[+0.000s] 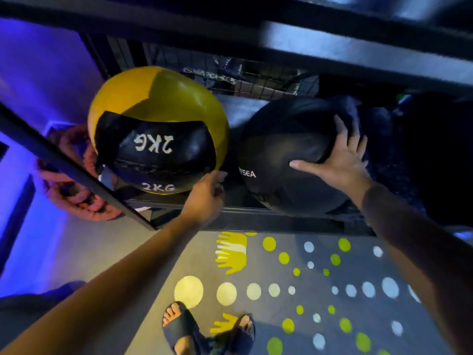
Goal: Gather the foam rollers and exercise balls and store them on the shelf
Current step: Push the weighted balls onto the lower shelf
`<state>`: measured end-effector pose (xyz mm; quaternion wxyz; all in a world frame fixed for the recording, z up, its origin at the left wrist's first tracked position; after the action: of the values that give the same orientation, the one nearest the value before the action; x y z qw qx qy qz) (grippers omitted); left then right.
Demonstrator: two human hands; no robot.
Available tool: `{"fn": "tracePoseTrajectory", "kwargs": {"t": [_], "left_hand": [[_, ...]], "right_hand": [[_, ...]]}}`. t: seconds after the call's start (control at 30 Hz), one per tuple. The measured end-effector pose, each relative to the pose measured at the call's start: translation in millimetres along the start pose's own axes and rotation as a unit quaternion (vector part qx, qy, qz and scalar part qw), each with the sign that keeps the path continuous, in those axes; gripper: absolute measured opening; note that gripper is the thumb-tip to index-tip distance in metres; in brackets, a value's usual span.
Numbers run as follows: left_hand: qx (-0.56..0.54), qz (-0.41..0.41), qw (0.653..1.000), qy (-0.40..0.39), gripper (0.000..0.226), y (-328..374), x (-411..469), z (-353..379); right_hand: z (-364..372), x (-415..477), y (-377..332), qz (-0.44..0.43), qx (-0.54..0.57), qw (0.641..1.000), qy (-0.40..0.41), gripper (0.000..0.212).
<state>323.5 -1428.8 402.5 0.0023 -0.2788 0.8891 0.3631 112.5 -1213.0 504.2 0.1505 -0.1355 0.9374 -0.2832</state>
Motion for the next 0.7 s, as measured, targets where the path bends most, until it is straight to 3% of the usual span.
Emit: {"fn": "tracePoseTrajectory", "kwargs": {"t": [0.1, 0.17, 0.27, 0.33, 0.47, 0.7], "left_hand": [[-0.006, -0.067, 0.998, 0.001, 0.039, -1, 11, 1], [-0.039, -0.067, 0.997, -0.010, 0.036, 19, 18, -1], [-0.102, -0.022, 0.994, -0.014, 0.048, 65, 37, -3], [-0.156, -0.075, 0.985, -0.010, 0.054, 77, 62, 1], [-0.274, -0.281, 0.913, -0.109, 0.067, 72, 73, 27], [-0.518, -0.298, 0.790, -0.137, 0.076, 68, 91, 79]], "right_hand": [[-14, 26, -6, 0.022, 0.013, 1.000, -0.001, 0.154], [-18, 34, -5, 0.035, 0.020, 0.999, 0.000, 0.157], [-16, 27, 7, 0.033, 0.053, 0.998, 0.025, 0.158], [-13, 24, 18, 0.046, 0.084, 0.995, 0.035, 0.159], [-12, 27, 22, 0.062, 0.105, 0.992, 0.030, 0.160], [-24, 36, 28, 0.030, 0.117, 0.992, 0.028, 0.158]]}}
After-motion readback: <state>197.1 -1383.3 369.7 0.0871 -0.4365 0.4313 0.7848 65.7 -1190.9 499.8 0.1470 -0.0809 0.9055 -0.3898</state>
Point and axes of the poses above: each hand's wrist, its own x-axis towards the middle knuckle, its own z-axis out of the palm, y = z × x, the point moved 4 cm from there along x, towards the middle knuckle, and after that the axes turned 14 degrees about x, right-handed, at the moved point
